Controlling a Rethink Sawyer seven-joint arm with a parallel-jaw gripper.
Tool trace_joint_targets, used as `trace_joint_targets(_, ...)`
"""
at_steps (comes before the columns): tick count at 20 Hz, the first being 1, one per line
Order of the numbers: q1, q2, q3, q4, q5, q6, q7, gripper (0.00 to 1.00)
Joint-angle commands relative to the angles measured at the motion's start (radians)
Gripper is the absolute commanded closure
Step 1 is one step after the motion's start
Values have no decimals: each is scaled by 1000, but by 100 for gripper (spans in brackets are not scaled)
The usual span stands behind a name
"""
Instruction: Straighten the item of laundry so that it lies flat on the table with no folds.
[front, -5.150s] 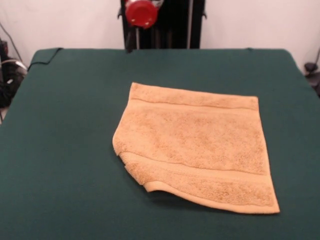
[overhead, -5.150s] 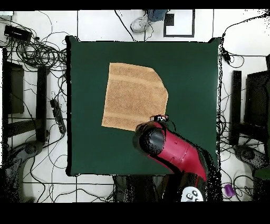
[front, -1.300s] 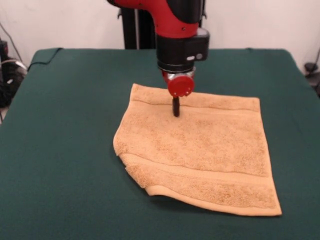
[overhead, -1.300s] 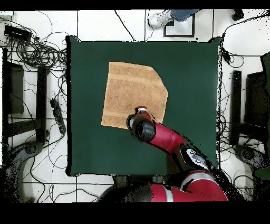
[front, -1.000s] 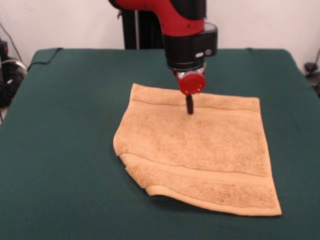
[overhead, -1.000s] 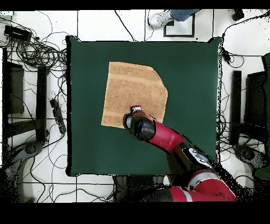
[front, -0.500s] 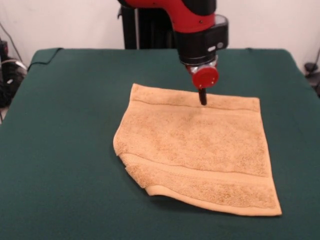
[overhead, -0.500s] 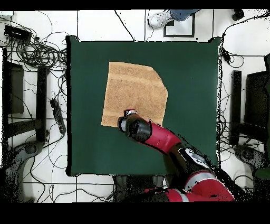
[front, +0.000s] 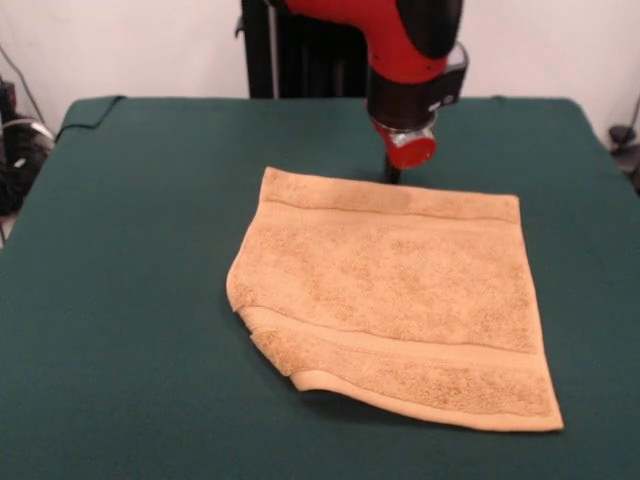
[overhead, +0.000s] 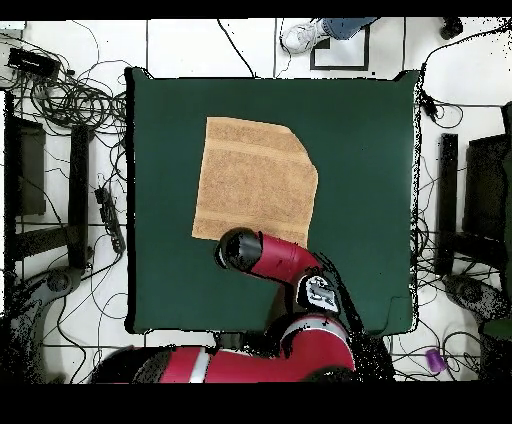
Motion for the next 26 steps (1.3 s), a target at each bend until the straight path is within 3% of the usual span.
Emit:
trace_joint_targets(1,27,191,-110,-140,28,19,155,100)
trace_joint_targets(5,50,253,-129,-166,52,-57,194,100)
trace_joint_targets(9,73,253,-150,-134,62,-241,235,100)
trace_joint_targets(12,90,111,-161,-29,51,-236,231,100)
trace_joint_targets(15,106,-104,-178,63,47,-124,192,100)
trace_joint_targets(17,112,-191,-197,67,46,-39,159,100)
trace_joint_targets(21,95,-255,-207,47,36,37,105,100)
trace_joint_targets(23,75,-255,-201,37,25,0,83,100)
trace_joint_targets(26,-3,-243,-115,44,3,-210,57,100)
